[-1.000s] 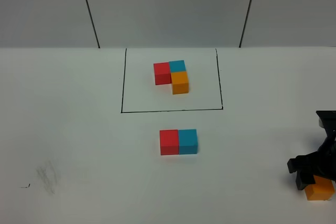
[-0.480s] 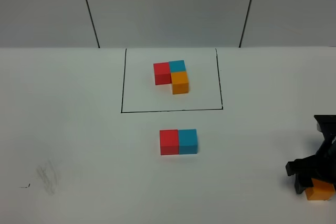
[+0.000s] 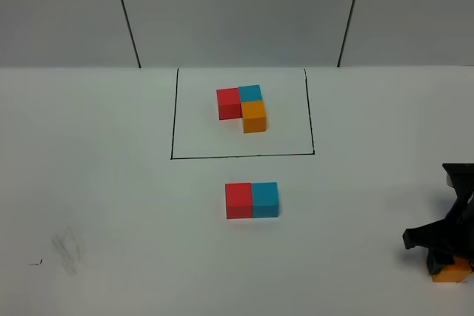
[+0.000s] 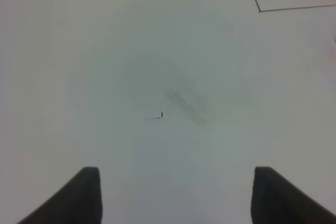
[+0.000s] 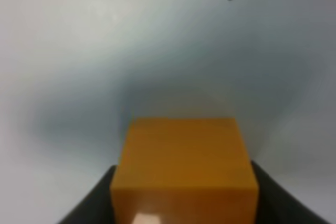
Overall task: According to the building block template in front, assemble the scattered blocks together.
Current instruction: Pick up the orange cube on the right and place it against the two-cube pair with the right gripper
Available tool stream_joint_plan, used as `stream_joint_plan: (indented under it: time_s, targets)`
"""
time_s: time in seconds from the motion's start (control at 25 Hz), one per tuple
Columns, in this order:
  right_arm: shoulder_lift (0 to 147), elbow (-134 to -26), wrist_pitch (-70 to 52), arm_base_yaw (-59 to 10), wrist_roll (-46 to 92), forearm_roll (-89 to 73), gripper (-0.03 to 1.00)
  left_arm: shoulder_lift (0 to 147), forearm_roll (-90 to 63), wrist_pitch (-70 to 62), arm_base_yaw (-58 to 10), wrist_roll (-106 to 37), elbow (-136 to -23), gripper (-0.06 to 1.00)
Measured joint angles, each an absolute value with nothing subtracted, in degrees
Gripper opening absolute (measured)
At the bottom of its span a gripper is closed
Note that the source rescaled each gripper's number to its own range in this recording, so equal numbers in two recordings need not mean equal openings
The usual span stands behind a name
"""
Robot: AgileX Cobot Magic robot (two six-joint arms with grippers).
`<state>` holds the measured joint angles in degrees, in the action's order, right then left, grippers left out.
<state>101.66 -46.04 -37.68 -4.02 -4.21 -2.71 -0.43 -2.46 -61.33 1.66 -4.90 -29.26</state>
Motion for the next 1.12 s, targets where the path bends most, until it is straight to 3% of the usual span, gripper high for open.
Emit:
stream_joint_plan:
  time_s: [1.12]
  targets:
    - [100.26, -46.04, -33.77, -4.02, -4.49, -2.86, 0.00, -0.43, -2.46, -61.33, 1.66, -4.90, -29.26, 0.54]
